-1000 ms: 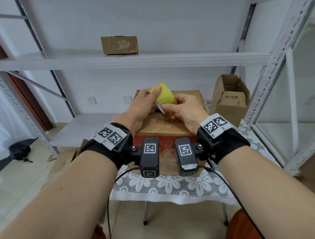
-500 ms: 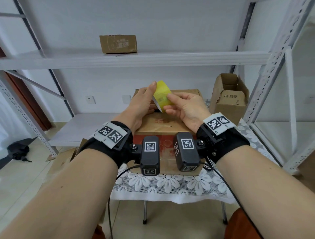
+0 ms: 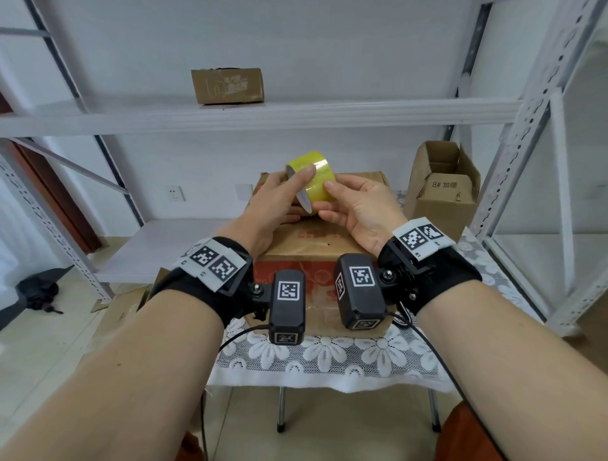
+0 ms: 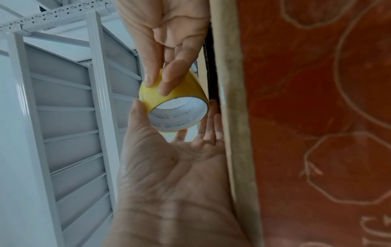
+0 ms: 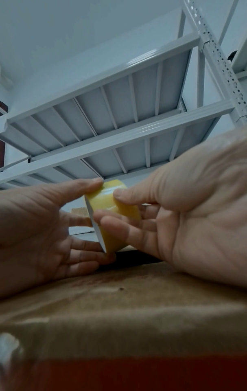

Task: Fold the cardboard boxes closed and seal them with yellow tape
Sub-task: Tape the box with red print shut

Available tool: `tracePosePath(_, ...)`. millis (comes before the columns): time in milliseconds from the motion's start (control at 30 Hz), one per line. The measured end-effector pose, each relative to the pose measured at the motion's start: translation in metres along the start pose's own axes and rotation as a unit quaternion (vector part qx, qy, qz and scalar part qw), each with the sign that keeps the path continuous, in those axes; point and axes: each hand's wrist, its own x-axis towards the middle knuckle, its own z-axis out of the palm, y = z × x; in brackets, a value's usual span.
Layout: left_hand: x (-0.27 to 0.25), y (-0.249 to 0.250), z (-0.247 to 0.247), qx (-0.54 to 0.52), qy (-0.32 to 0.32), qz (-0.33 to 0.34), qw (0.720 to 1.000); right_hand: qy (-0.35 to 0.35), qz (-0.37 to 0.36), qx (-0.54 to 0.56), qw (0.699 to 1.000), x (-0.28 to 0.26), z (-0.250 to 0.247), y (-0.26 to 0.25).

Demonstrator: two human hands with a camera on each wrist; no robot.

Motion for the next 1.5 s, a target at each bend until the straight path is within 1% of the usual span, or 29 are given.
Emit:
tracePosePath(167,0.0027,0.0002,0.0011,0.002,0.002,-0.007,1.0,0.019,0.002,-0.028,0.999,0.0021,-0.001,0.0019)
tracePosePath(333,0.0028,0.001,0.0052,0.028,-0.005,-0.002,1.0,0.064,0.0,-0.049,0.997,0.0039,-0.001,0.0015)
tracePosePath(400,0.0026,0.0011,0.0052,0.023,-0.002,-0.011,1.0,0.059,-0.002,-0.043,0.997,0.0038,-0.0006,0.0018)
tracePosePath(500,0.0012,0.0031,0.0041,0.007,0.008,-0.024,1.0,0.033,-0.004,-0.021,0.999,0.0032,0.0003,0.0027)
tracePosePath(567,0.0011,0.004,0.0035,0.01,0.003,-0.026,1.0,0.024,-0.003,-0.025,0.999,0.0031,-0.0003,0.0028)
tracePosePath(700,0.0008,0.0037,0.0031,0.028,-0.017,-0.017,0.999,0.027,0.013,-0.109,0.994,0.0021,0.0015,0.0031)
tracePosePath(800,0.0009,0.0024,0.0027,0.027,-0.015,-0.012,0.999,0.029,0.002,-0.16,0.987,0.0026,0.0033,0.0053)
tracePosePath(900,0.0012,0.0031,0.0029,0.011,-0.003,-0.021,1.0,0.01,0.0,-0.129,0.992,0.0025,0.0019,0.0052)
tracePosePath(1033,0.0008,0.0052,0.0035,0.015,0.011,-0.034,0.999,-0.004,0.002,-0.095,0.995,0.0019,0.0014,0.0046)
tracePosePath(1133,-0.0013,0.0068,0.0046,0.018,0.013,-0.029,0.999,0.012,0.011,-0.119,0.993,0.001,0.0037,0.0038)
tracePosePath(1233,-0.004,0.0081,0.0066,0.028,0.006,-0.025,0.999,0.028,0.013,-0.116,0.993,0.0022,0.0044,0.0027)
tracePosePath(1367,-0.0047,0.0092,0.0074,0.021,0.025,-0.03,0.999,0.022,0.004,-0.092,0.996,0.0027,0.0046,0.0029)
tracePosePath(1500,-0.0018,0.0079,0.0052,0.005,0.029,-0.047,0.998,0.015,0.007,-0.069,0.997,0.0025,0.0018,0.0028)
